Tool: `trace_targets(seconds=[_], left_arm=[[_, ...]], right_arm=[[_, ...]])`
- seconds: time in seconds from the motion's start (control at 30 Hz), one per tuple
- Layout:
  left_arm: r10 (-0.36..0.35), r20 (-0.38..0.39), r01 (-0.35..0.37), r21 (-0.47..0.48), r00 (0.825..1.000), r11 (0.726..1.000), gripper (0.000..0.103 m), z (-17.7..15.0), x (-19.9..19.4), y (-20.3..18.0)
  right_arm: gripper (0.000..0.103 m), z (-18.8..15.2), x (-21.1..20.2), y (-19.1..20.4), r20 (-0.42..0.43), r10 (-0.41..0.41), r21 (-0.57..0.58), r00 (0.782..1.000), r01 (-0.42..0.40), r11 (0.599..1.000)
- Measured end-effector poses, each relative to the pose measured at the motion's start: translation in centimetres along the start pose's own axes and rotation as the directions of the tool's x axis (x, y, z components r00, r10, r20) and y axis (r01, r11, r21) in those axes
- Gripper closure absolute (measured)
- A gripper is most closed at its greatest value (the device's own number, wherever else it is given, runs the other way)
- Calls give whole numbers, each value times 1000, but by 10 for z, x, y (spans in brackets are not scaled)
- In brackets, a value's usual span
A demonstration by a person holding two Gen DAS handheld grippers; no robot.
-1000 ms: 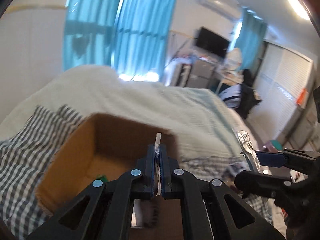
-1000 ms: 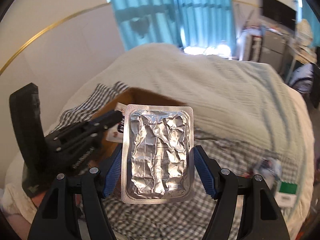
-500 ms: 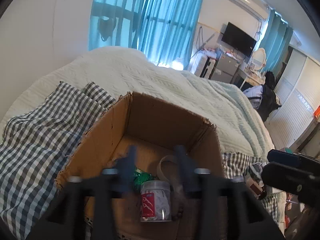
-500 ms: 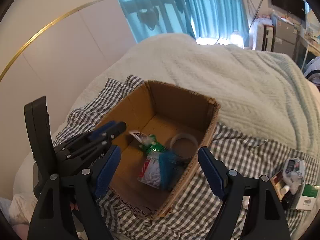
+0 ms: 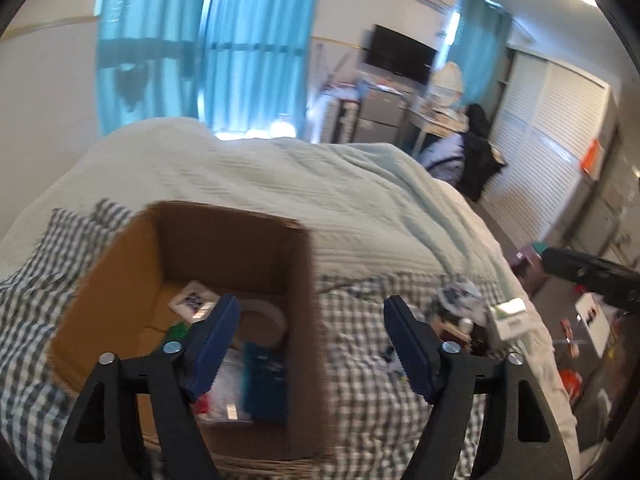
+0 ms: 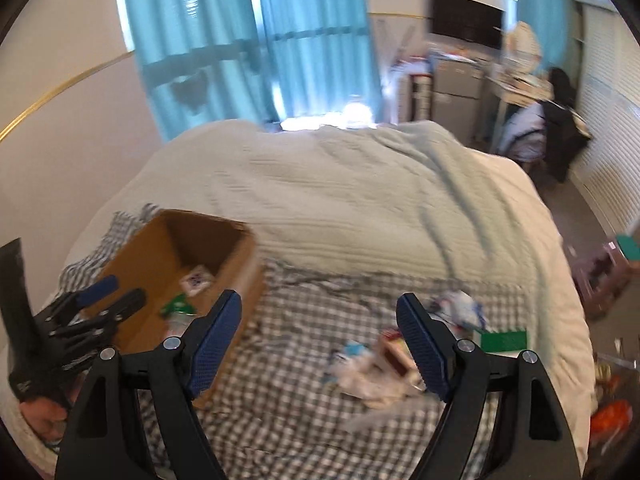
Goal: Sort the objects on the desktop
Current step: 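Withdraw both grippers from the box toward the remaining pile, then grasp the white plush toy with the left gripper while the right grasps a clear bag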
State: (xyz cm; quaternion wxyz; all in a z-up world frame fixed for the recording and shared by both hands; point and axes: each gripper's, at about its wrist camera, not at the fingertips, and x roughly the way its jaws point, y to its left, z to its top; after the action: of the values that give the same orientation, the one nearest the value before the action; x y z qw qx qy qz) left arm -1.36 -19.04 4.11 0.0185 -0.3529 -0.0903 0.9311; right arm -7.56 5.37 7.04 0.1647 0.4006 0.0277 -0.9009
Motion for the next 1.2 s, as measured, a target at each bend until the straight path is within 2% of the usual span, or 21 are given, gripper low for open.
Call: trace_targets(seconds=[0.1, 0.37, 0.6, 0.8, 1.03, 1.13, 1.2], left_arm=[[-39, -14, 40, 31, 999, 999, 19, -5, 7, -25], [-101, -113, 117, 145, 988, 982, 18, -37, 50, -93], [-70, -235, 115, 185, 970, 976, 18, -70, 117, -122], [-27, -303, 73, 139, 953, 988, 18, -87, 171, -114], [6, -305, 35, 129, 952, 991, 18, -99, 209, -107], [-20, -309, 60, 120, 951, 991, 18, -98, 212, -107], [-39, -312, 80, 118, 949, 990, 18, -97, 213, -109]], right_arm=[[23, -17, 3, -21, -28, -31, 17, 999, 31, 999], [23, -61, 25, -72, -103, -25, 114, 994, 36, 993], [23, -90, 49, -93, -153, -24, 149, 988, 47, 988], [23, -80, 80, -104, -170, -44, 171, 984, 74, 982], [23, -63, 121, -110, -187, -70, 154, 980, 99, 983], [23, -50, 142, -110, -195, -125, 76, 973, 142, 987], [23, -41, 153, -112, -201, -134, 62, 970, 149, 987]])
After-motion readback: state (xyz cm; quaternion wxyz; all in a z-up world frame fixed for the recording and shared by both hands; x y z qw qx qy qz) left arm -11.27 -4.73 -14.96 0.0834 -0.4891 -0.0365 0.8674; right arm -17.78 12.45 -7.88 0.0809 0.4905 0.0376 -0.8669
